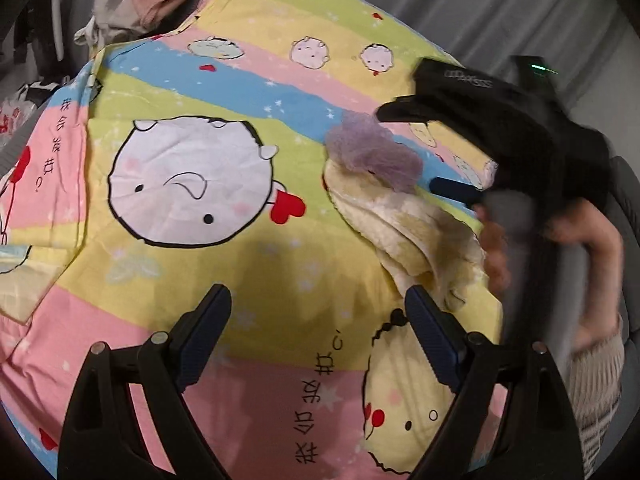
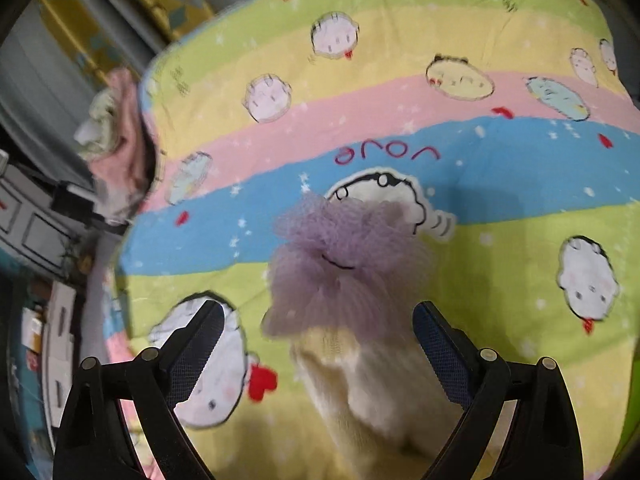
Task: Organize soft objects
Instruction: 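Move the right gripper to the purple mesh bath puff and grasp it, then carry the purple bath puff into the green box and open the right gripper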
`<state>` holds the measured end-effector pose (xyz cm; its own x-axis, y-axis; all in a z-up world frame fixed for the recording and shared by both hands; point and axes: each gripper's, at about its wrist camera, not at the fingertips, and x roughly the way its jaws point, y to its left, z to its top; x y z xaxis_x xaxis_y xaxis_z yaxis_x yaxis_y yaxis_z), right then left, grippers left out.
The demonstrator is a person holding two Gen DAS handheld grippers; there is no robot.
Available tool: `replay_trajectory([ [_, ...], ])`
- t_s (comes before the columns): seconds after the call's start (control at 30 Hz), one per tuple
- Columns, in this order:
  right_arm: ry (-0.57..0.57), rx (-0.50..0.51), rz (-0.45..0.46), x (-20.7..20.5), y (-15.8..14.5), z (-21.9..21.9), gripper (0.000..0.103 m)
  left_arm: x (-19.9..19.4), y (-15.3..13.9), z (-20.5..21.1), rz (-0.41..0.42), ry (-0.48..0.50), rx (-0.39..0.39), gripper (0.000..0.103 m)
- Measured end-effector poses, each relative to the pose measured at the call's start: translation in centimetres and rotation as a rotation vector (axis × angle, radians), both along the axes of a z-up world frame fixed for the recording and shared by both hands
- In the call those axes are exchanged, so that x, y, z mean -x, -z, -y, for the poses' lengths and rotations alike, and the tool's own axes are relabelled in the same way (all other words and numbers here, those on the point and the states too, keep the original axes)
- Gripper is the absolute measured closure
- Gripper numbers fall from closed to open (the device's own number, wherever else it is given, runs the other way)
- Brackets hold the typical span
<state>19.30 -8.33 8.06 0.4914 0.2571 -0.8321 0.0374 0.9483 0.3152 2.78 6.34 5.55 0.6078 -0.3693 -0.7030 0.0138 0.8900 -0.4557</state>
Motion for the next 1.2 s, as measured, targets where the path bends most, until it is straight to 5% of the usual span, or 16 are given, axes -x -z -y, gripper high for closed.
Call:
replay_trajectory([
  [0.1,-0.001,0.040,-0.031,-1.9,1.7,-1.0,0.022,-0.2,0.2,-0.4,-0.015,-0.014,0.005,0.015],
  [0.23,0.054,0.083,-0.088,-3.1,3.8,-0.5,0.074,-0.3,0.0,-0.8,-0.012,-0.019,0.021,0.015],
  [0.33,0.103,0.022,-0.024,-2.0,2.6,1.3,0.082,-0.5,0.0,-0.9,-0.015,-0.025,0.023,0.015],
  [0.53,0.081,-0.045,0.160,6.7,-4.5,4.2,0.082,-0.5,-0.1,-1.1,-0.018,-0.027,0.022,0.015],
  [0.63,0.036,-0.035,0.190,12.1,-5.7,4.4,0.082,-0.2,-0.2,-1.1,-0.014,-0.036,0.042,0.015],
  [0.77,0.019,0.071,0.118,18.7,-3.8,4.3,0.082,0.0,-0.2,-0.5,-0.020,-0.025,0.038,0.015],
  [0.93,0.032,0.068,-0.009,23.8,-0.7,5.7,0.082,1.0,-0.6,0.6,-0.006,0.046,0.033,0.015],
  [1.0,0.022,0.045,-0.057,24.7,0.3,6.1,0.075,1.4,-0.8,1.4,0.003,0.090,0.021,0.015],
  [1.07,0.012,0.041,-0.095,25.5,0.9,6.6,0.051,2.0,-0.9,2.3,0.002,0.149,0.022,0.015],
  [1.13,0.053,0.010,-0.043,26.7,0.1,8.1,0.027,2.8,-0.8,3.4,-0.008,0.183,0.017,0.015],
  [1.2,0.097,-0.018,0.007,27.5,-0.8,9.4,0.018,3.7,-0.5,4.3,-0.022,0.215,0.014,0.016],
])
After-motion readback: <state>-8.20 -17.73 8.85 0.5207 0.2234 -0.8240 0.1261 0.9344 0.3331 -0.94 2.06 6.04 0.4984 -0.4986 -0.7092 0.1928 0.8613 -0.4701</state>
